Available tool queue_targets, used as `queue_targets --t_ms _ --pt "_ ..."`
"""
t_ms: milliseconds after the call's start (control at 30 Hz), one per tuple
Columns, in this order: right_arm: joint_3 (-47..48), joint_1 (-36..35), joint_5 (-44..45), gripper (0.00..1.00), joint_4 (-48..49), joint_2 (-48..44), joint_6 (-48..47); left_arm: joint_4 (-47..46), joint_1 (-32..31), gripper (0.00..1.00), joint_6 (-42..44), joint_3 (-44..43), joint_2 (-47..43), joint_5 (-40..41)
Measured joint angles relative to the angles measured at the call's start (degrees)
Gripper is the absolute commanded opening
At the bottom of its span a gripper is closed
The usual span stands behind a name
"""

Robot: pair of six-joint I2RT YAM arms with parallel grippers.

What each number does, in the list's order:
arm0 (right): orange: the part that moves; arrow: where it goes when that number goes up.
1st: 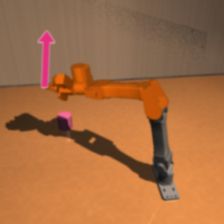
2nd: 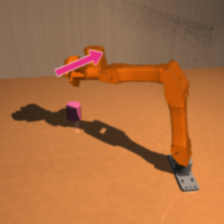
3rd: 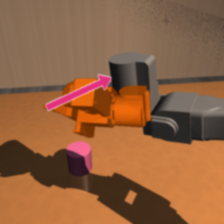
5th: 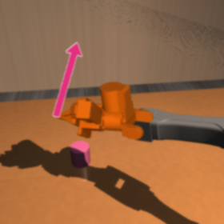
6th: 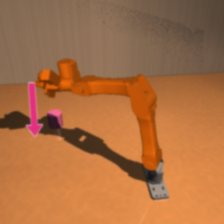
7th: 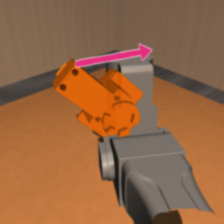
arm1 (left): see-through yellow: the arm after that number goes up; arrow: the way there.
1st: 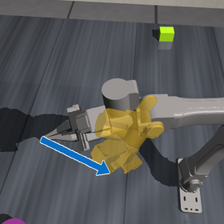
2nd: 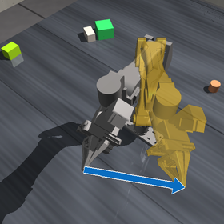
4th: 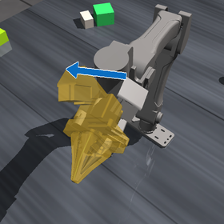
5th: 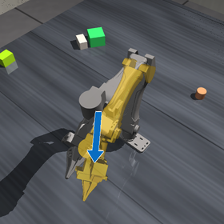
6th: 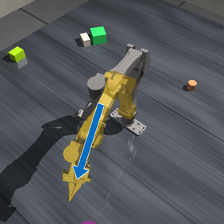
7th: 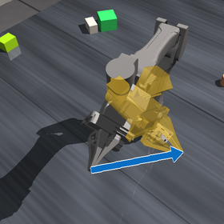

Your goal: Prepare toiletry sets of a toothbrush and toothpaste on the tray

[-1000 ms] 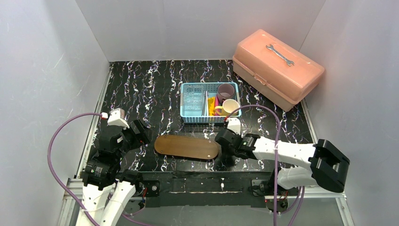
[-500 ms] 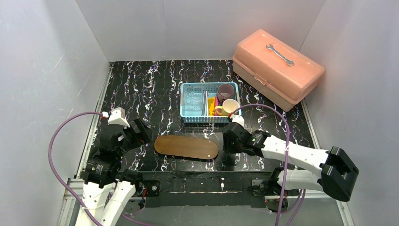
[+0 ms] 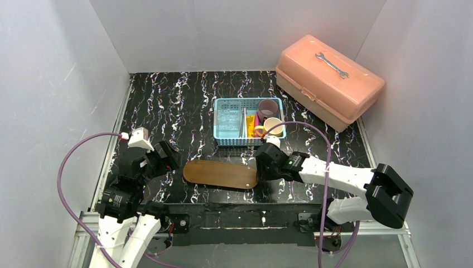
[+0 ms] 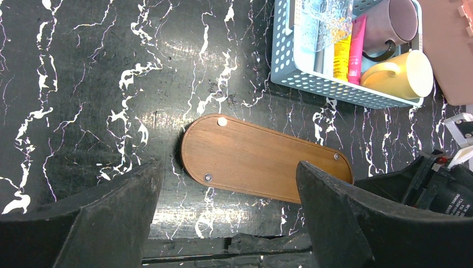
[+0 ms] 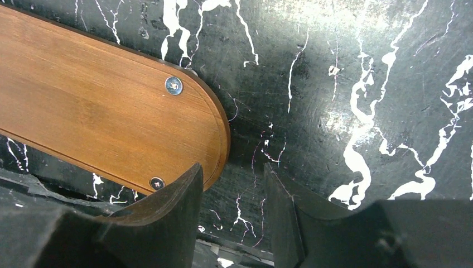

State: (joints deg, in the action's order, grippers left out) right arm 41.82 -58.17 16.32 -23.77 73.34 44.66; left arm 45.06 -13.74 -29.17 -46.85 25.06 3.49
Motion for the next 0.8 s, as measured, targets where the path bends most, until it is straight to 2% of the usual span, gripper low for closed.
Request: queue_targets --t_ms 800 --pt "0.0 -0.1 0.4 0.51 -0.1 2.1 -0.1 0.0 0.0 0.90 0.0 0.0 0.0 0.0"
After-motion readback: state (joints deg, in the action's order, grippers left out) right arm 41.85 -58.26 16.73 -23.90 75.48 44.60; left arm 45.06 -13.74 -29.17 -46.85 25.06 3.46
